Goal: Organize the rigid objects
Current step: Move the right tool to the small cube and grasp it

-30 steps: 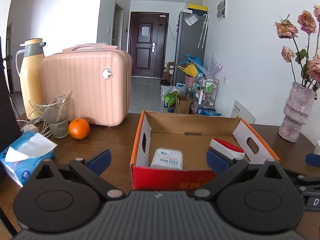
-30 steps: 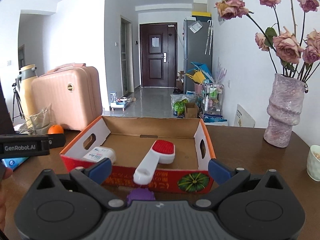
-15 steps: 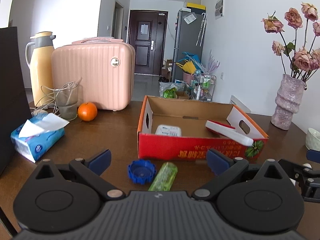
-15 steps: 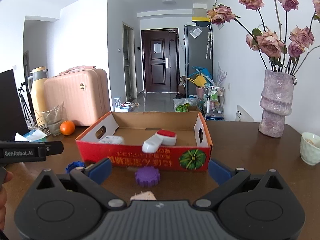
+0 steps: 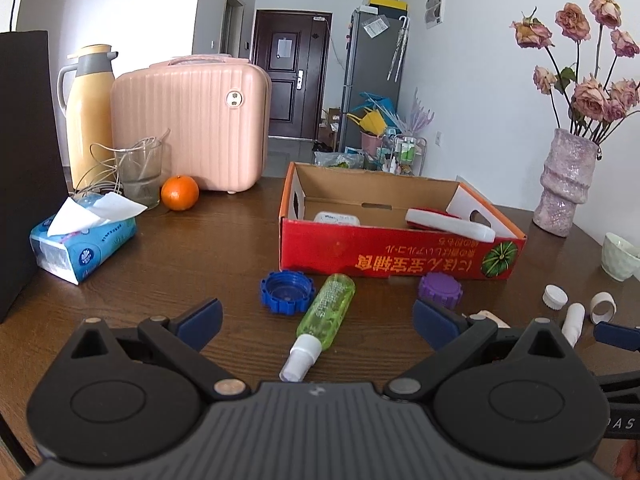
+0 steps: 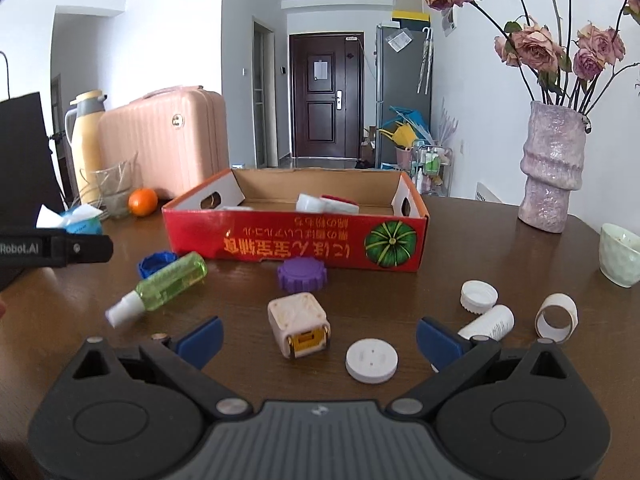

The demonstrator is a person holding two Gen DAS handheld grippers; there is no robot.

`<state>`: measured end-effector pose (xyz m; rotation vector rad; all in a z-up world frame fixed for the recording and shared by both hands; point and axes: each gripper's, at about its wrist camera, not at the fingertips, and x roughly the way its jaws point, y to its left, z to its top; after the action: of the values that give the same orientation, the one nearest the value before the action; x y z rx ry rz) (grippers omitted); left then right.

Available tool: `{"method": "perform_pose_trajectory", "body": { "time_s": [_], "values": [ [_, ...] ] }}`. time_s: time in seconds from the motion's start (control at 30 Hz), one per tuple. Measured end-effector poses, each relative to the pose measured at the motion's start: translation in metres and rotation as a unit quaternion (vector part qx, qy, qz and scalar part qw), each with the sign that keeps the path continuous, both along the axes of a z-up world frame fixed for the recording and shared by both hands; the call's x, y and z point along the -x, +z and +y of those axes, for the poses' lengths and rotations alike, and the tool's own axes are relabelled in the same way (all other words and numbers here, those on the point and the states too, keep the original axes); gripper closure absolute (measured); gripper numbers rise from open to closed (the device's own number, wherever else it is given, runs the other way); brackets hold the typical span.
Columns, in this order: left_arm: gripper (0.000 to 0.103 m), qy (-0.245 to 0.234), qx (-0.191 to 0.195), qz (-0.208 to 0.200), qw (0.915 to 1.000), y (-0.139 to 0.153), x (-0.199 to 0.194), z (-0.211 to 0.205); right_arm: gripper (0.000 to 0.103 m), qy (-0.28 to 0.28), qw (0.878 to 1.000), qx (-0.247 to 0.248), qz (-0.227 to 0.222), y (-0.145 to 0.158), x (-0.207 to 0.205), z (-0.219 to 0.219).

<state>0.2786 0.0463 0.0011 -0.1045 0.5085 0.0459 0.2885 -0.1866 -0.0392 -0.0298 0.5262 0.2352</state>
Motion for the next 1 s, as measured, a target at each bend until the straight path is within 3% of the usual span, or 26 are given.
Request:
{"method": "perform_pose_trajectory", "body": {
  "time_s": [0.23, 0.67, 0.8, 1.0],
  "values": [
    [0.0, -0.005, 0.006, 0.006, 0.9999, -0.004, -0.002, 0.002, 0.0, -0.004, 1.0, -0.014, 0.001, -0.002, -0.005, 0.0],
    [0.0, 0.0, 0.014, 0.021, 0.9997, -0.01, -0.009, 0.014, 0.005, 0.035, 0.998, 0.055, 0.022, -0.02, -0.044, 0.022],
    [0.0, 0.004, 0.015, 0.024, 0.9996, -0.011, -0.011, 0.018, 0.006, 0.022, 0.998, 0.039, 0.039, -0.03, -0.065, 0.026],
    [0.0, 0.011, 0.015, 0.03, 0.9994, -0.014, -0.016, 0.025, 0.017, 0.021, 0.997, 0.031, 0.063, -0.038, -0.084, 0.032]
  ]
}}
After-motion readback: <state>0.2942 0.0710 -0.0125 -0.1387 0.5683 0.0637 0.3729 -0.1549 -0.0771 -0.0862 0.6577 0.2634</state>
